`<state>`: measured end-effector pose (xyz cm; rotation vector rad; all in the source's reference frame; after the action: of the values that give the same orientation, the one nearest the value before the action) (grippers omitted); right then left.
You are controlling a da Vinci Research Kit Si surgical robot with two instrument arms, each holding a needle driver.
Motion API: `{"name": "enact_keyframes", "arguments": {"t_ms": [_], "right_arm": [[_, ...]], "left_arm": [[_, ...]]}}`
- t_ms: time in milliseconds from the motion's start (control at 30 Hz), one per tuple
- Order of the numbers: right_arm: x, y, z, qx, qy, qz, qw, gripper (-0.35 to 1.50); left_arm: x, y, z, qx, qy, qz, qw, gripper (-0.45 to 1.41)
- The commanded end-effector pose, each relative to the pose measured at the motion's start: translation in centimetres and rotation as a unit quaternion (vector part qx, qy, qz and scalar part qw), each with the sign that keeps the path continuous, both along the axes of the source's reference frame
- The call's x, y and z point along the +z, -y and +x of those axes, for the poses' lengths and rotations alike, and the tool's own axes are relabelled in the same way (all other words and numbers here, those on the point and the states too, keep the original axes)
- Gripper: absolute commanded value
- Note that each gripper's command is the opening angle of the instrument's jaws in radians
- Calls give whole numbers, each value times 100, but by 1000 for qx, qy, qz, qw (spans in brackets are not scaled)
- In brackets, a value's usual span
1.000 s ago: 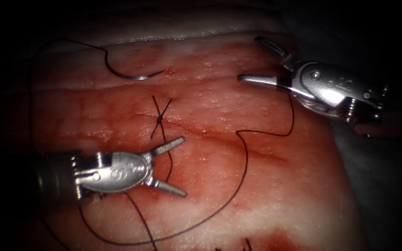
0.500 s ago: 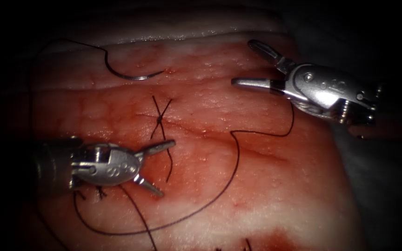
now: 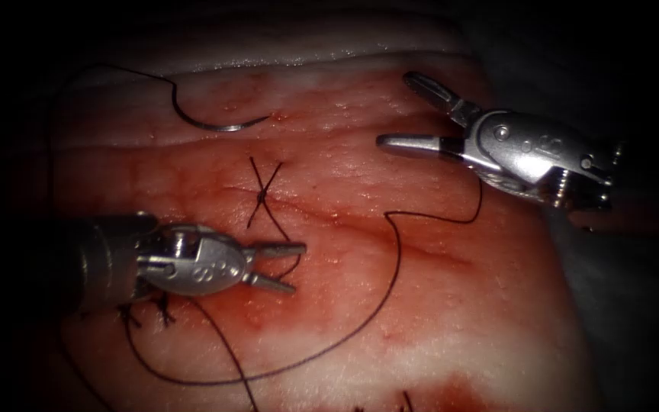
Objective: Wound Closure
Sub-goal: Grab the tail of the suture knot with the left hand, then use the jaws of the right hand to cut the suture.
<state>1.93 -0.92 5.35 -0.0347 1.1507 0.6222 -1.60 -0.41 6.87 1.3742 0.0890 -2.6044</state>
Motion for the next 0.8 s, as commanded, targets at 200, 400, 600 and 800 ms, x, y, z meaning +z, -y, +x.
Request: {"name": "enact_keyframes", "arguments": {"t_ms": [200, 400, 600, 800], "right_arm": [[4, -2, 8, 0, -1, -1, 1000, 99], [4, -3, 19, -8, 10, -2, 1000, 101], [6, 3, 40, -33, 30, 0, 999, 113], [11, 30, 62, -104, 69, 3, 992, 113]], "left_arm": [[7, -2, 3, 0, -2, -1, 1000, -28], [0, -7, 6, -21, 17, -5, 1000, -45], [-16, -19, 26, -55, 22, 0, 998, -45], [-31, -30, 46, -81, 23, 5, 996, -45]]}}
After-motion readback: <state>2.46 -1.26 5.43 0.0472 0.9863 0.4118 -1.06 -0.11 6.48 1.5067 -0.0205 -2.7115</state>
